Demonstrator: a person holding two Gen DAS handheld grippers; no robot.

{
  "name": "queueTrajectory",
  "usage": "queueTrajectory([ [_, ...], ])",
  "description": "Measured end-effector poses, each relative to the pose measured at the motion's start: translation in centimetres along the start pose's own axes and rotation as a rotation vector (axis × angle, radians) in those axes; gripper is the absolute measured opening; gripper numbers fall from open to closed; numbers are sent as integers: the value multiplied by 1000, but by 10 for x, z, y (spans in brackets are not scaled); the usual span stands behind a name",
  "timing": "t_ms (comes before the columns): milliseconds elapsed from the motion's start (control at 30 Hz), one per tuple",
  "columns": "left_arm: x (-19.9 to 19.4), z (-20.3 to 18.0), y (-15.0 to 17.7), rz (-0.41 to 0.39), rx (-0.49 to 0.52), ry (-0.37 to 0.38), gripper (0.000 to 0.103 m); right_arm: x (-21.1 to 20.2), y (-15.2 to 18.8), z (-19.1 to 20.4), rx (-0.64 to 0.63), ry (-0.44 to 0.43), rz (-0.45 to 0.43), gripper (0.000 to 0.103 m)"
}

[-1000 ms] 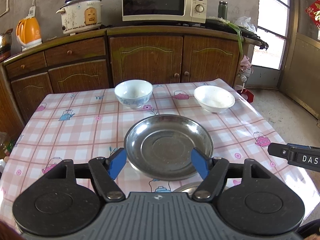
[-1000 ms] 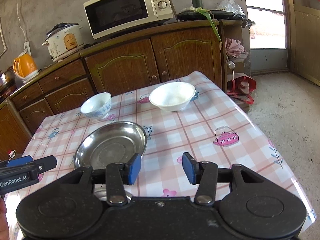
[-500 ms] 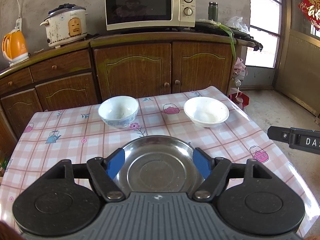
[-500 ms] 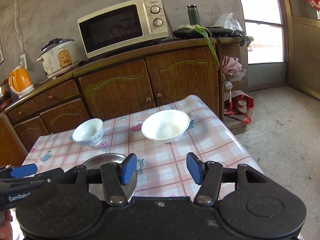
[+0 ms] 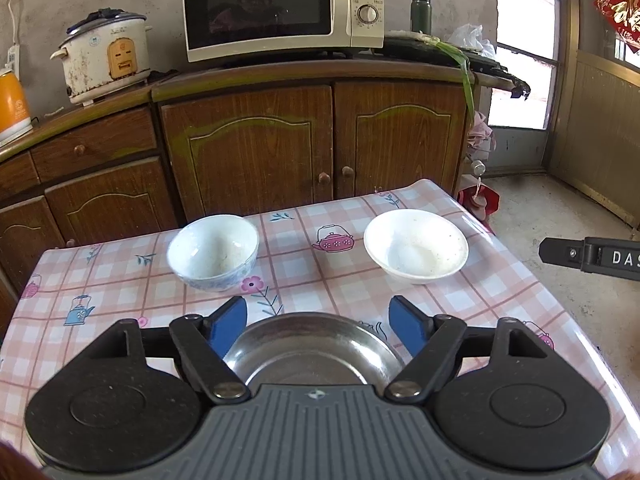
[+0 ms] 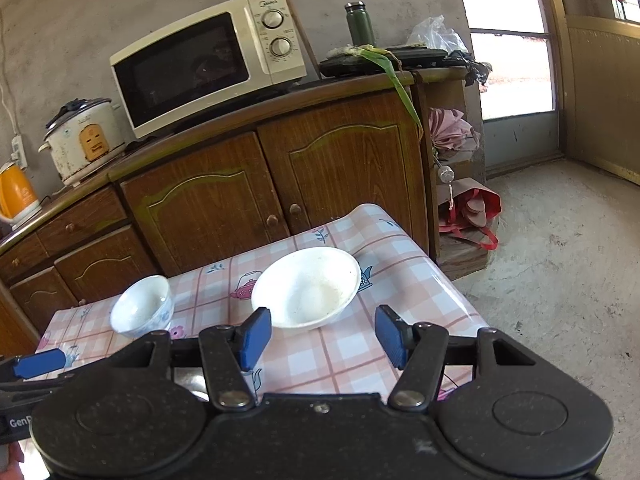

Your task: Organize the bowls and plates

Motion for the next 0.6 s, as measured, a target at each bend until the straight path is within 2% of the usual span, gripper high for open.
queueTrajectory([
  [333,56,-1,-31,28,15,18,84,67,-20,-17,18,16,41,71],
  [600,115,-12,-49,91,14,43,84,128,-27,-27,4,20,113,71],
])
Point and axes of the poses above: each gripper's, at about its wrist camera, not at the fingertips, and x roughly the way its jaws point, z to its left, y to its underside, the point moved 9 cm from there along x, roughly the way its jaws point, and after that the axes turned 6 degrees about z, right-handed, at the moved point
